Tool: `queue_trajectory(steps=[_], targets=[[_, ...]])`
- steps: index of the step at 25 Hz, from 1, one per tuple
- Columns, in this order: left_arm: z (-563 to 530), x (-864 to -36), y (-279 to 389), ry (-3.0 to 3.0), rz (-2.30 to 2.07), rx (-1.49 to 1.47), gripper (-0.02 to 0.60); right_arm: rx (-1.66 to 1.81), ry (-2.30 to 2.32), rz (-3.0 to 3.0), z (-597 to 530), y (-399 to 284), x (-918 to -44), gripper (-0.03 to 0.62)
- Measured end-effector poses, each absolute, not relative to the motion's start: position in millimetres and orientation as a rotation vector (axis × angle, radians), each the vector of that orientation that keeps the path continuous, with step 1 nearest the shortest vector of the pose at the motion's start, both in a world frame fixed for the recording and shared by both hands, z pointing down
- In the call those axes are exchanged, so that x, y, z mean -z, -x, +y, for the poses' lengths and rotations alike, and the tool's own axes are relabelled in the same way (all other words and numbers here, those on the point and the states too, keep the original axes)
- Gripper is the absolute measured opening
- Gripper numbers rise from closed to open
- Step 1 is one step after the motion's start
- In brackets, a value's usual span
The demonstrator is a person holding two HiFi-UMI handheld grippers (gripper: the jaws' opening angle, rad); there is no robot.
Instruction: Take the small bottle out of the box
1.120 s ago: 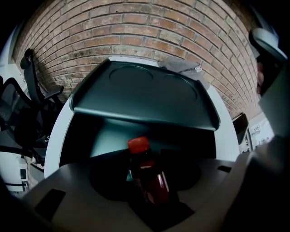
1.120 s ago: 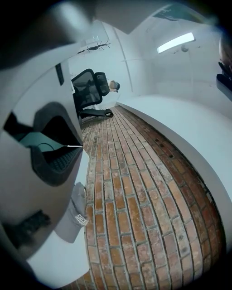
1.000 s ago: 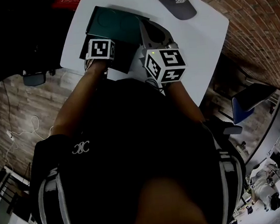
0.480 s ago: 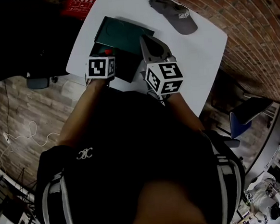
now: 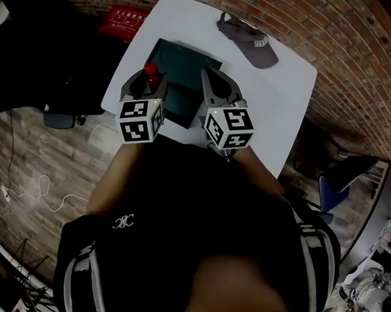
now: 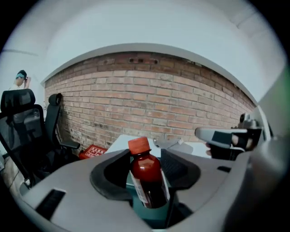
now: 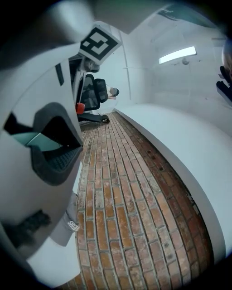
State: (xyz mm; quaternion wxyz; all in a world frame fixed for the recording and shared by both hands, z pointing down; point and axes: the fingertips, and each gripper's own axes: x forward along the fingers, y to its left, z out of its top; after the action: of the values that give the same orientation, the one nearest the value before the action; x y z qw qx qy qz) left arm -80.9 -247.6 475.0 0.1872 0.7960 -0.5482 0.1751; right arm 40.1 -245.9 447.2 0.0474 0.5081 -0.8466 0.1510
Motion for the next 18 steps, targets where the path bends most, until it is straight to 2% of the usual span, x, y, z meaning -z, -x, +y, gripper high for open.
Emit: queue_trajectory(steps=[7, 13, 18], targets=[[-243.4, -420.4, 92.7, -2.307, -1.687, -0.293, 0.219, -0.344, -1.613, -2.603, -239.9, -39.4, -425.8, 0.029], [-238.5, -399.7, 94.9, -2.39, -1.757, -0.279, 0.219, -0.113, -1.643, -2.629, -237.8, -37.3, -399.2, 0.029], [-235.6, -403.4, 88.2, -2.414, -1.733, -0.277, 0.219, -0.156, -1.619, -2.639, -238.7, -35.0, -405.4, 0.029]])
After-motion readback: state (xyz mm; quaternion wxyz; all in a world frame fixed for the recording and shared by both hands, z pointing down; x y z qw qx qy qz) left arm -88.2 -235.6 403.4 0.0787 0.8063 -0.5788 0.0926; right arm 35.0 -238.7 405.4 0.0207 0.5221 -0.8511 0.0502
